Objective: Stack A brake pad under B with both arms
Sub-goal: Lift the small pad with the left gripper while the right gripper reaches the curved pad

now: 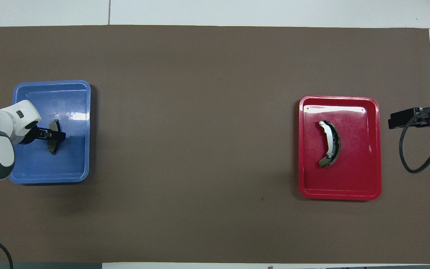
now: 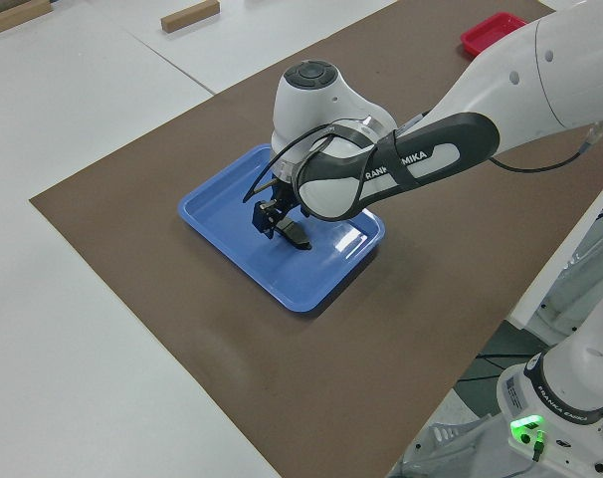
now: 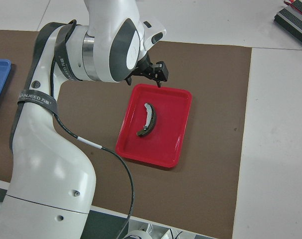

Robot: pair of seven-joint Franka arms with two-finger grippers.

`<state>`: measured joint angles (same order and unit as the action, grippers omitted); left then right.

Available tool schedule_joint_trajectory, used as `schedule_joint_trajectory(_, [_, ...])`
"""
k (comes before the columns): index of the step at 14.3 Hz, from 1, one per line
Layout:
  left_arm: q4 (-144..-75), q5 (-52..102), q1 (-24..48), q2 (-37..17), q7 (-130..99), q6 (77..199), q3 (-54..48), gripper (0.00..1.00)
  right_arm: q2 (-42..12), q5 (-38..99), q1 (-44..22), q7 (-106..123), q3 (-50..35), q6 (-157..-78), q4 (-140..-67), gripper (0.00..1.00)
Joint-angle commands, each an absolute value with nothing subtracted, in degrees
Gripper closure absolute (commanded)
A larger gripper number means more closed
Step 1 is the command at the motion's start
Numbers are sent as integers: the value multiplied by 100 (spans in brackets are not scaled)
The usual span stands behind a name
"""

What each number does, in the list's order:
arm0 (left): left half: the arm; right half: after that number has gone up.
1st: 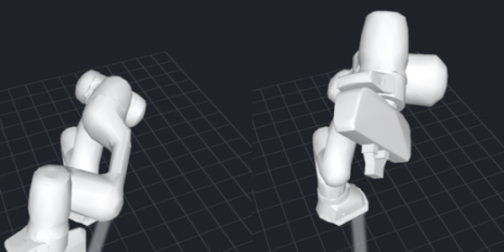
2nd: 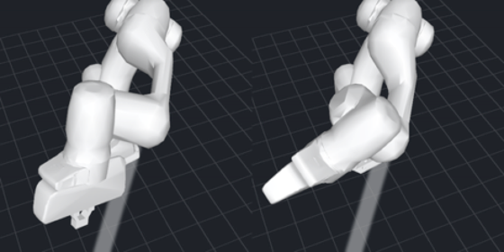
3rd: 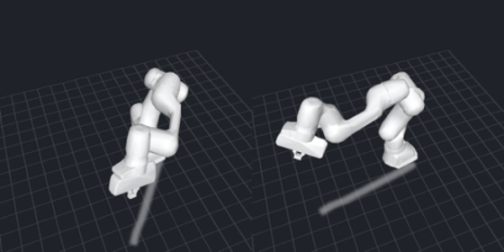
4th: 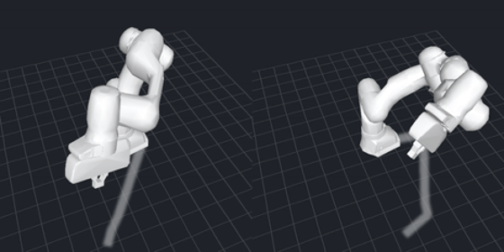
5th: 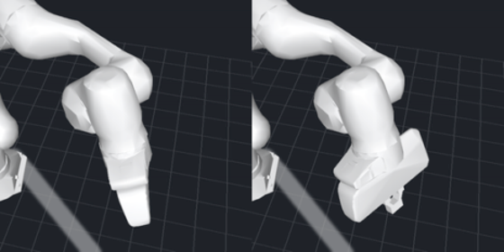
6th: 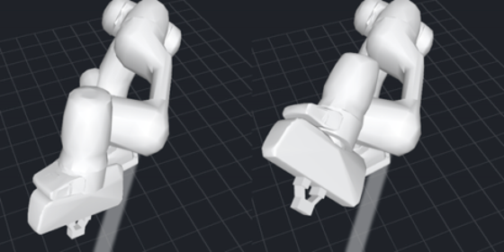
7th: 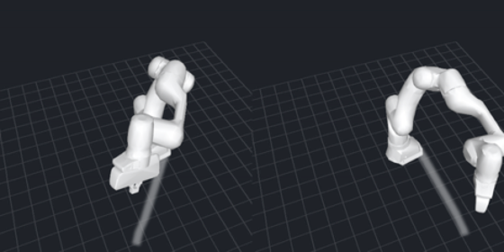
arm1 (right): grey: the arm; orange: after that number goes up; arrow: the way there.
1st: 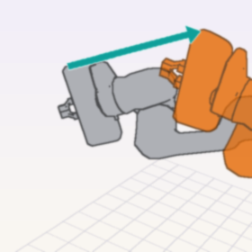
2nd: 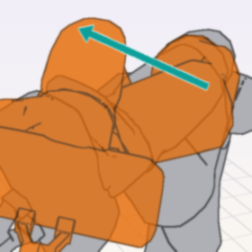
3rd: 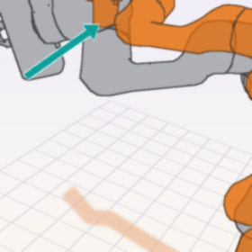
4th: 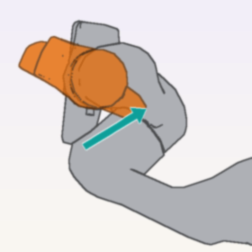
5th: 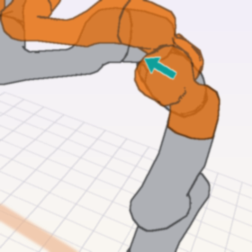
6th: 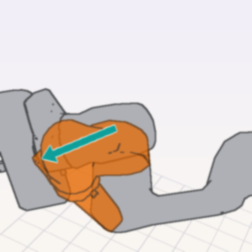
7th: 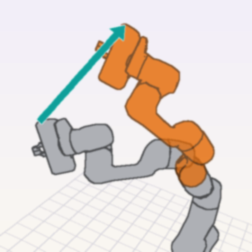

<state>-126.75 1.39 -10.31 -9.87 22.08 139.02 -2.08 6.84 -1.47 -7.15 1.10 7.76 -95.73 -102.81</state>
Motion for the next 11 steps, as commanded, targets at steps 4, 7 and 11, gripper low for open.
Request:
schedule_joint_trajectory(4, [-12920, 70, -1002, -844, 2057, 14071, -229, 16, 906, -79, -826, -96, 756, -10721, -11494, 0])
schedule_joint_trajectory(7, [-12885, 70, -1081, -844, 1908, 14019, -229, 79, 669, 158, -809, -167, 756, -11310, -11961, 0])
schedule_joint_trajectory(11, [-12806, 70, -1029, -686, 1907, 13818, -229, 99, 378, 158, -817, -149, 756, -12284, -12619, 0])
